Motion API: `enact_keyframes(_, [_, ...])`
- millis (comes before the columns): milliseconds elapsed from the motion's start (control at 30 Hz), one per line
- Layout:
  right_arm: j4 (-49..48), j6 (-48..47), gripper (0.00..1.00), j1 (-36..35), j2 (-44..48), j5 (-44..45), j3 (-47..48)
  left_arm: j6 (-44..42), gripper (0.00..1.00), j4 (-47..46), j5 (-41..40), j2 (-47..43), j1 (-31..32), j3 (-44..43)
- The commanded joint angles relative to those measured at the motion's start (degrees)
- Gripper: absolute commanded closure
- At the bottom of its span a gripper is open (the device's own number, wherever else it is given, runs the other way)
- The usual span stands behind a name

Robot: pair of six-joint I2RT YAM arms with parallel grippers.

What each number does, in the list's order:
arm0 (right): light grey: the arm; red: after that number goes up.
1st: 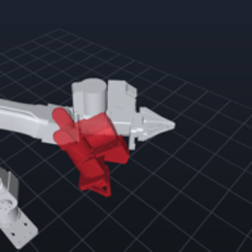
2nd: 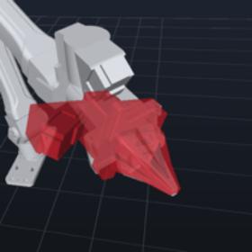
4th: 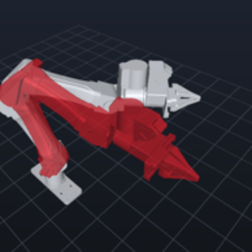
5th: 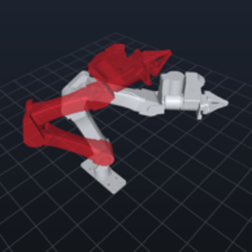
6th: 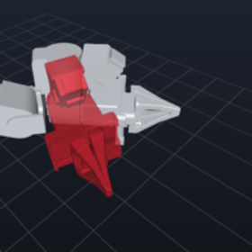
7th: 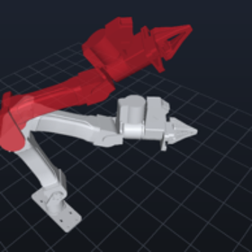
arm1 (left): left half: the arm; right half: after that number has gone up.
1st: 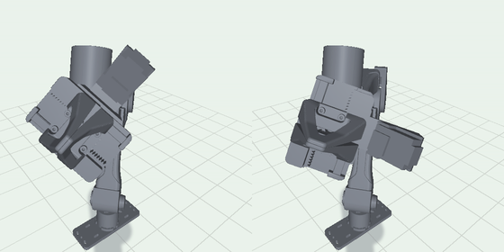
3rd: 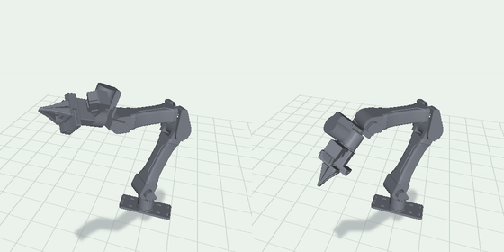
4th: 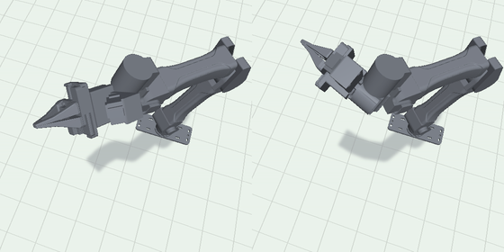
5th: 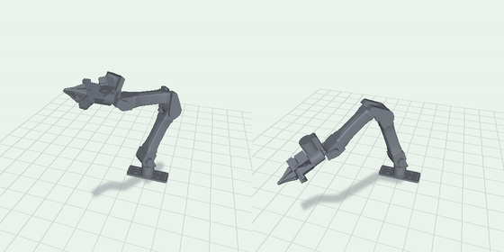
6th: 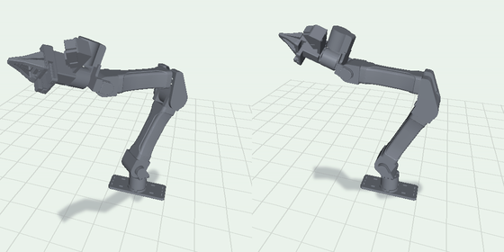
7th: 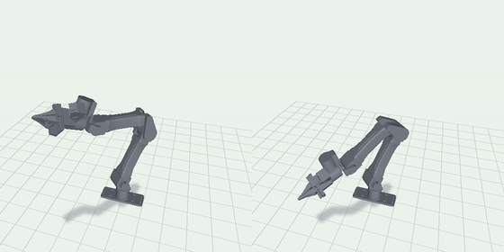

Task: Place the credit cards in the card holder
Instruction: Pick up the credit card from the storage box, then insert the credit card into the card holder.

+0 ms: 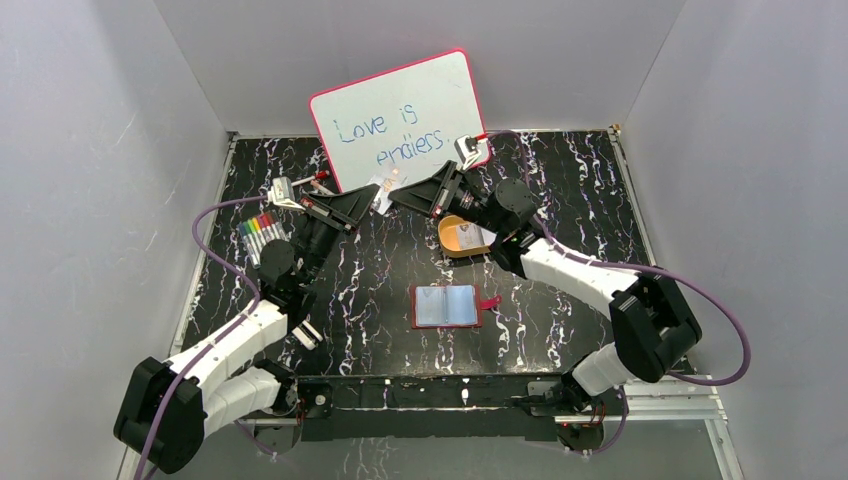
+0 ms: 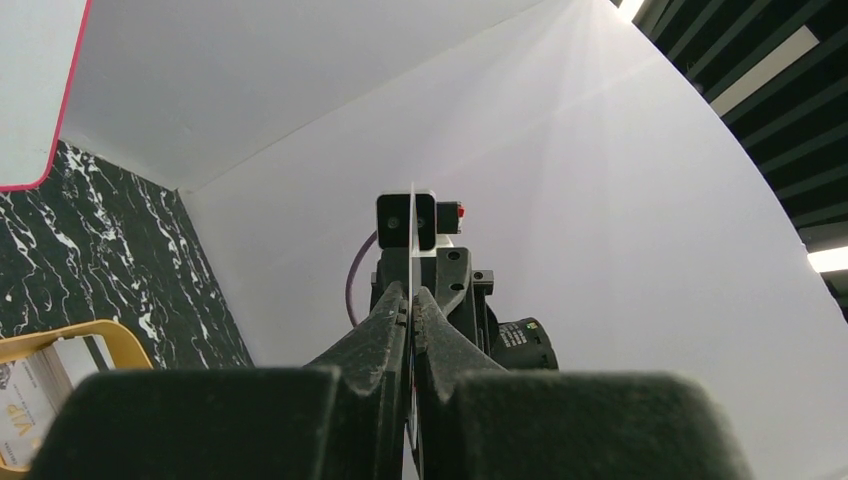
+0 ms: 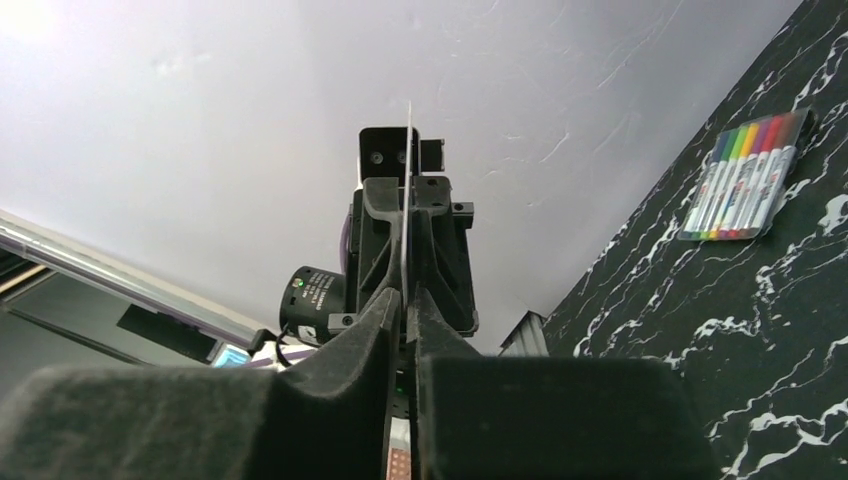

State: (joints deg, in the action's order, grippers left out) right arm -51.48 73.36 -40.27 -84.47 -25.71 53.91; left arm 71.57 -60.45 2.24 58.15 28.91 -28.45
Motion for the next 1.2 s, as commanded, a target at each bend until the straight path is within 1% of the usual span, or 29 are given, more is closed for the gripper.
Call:
enact_keyframes(0, [-3.9, -1.3, 0.95, -0.3, 1.4, 0.2, 3.0, -2.2, 1.00, -3.4, -1.4, -1.1, 0.3, -0.6])
enact_keyframes(33, [-3.3, -2.2, 1.00, -0.3, 2.0, 0.2, 2.8, -2.4, 0.93, -3.3, -1.3, -1.0, 0.3, -0.6])
enact_keyframes(67, [-1.8, -3.4, 1.00, -0.1, 3.0, 0.2, 2.5, -2.8, 0.78, -3.2, -1.3, -1.2, 0.3, -0.4])
enact_keyframes(100, [0.6, -5.3, 1.00, 0.2, 4.3, 0.0, 2.4, -3.2, 0.59, -2.7, -1.4, -1.6, 0.3, -0.2])
enact_keyframes(133, [3.8, -7.5, 1.00, 0.6, 5.6, -0.3, 2.3, -3.9, 0.43, -0.9, -1.4, -2.3, 0.3, 0.0])
enact_keyframes(167, [7.4, -10.0, 1.00, 1.2, 7.3, -0.6, 2.2, -5.1, 0.29, 2.0, -1.4, -3.7, 0.3, 0.0])
enact_keyframes(200, [12.4, -14.2, 1.00, 2.0, 9.1, -0.9, 2.5, -6.8, 0.11, 6.3, -3.5, -5.5, 0.3, -0.2])
enact_keyframes(233, [20.5, -17.9, 1.00, 2.9, 10.9, -1.1, 3.2, -9.3, 0.08, 10.7, -4.3, -7.4, 0.3, -0.6])
enact_keyframes(267, [27.6, -23.0, 1.00, 3.7, 12.8, -0.6, 4.1, -11.7, 0.07, 15.4, -4.9, -9.5, 0.3, -1.1])
enact_keyframes(333, [43.6, -33.7, 1.00, 4.9, 15.9, 1.6, 7.6, -16.9, 0.07, 28.7, -6.3, -13.2, 0.2, -2.9])
enact_keyframes(400, [57.5, -43.3, 1.00, 5.5, 17.4, 4.0, 11.2, -21.8, 0.07, 37.9, -7.1, -14.9, 0.3, -4.8])
enact_keyframes(467, [67.5, -49.5, 1.00, 6.3, 18.1, 5.9, 12.3, -24.1, 0.07, 44.8, -6.8, -14.9, 0.3, -5.6])
enact_keyframes(567, [75.8, -54.6, 1.00, 7.9, 18.4, 6.4, 10.5, -25.4, 0.07, 52.2, -2.6, -13.0, 0.3, -6.2])
enact_keyframes(667, [78.4, -56.6, 1.00, 10.2, 18.0, 3.4, 6.1, -25.1, 0.07, 57.2, 3.5, -9.8, 0.3, -6.0])
enact_keyframes(800, [75.5, -56.5, 1.00, 12.6, 17.6, -4.3, -0.2, -26.5, 0.07, 61.7, 8.6, -6.2, 0.3, -5.1])
enact_keyframes(933, [71.5, -56.6, 1.00, 12.7, 17.1, -9.6, -5.0, -26.0, 0.13, 57.1, 16.2, -3.8, 0.3, -1.5])
enact_keyframes(1033, [69.8, -55.5, 1.00, 12.7, 14.9, -11.1, -7.4, -25.6, 0.17, 55.4, 19.8, 0.0, 0.3, -0.8])
enact_keyframes(1167, [67.3, -52.9, 1.00, 12.9, 10.5, -13.0, -9.0, -24.9, 0.27, 52.6, 25.4, 6.2, 0.5, -0.7])
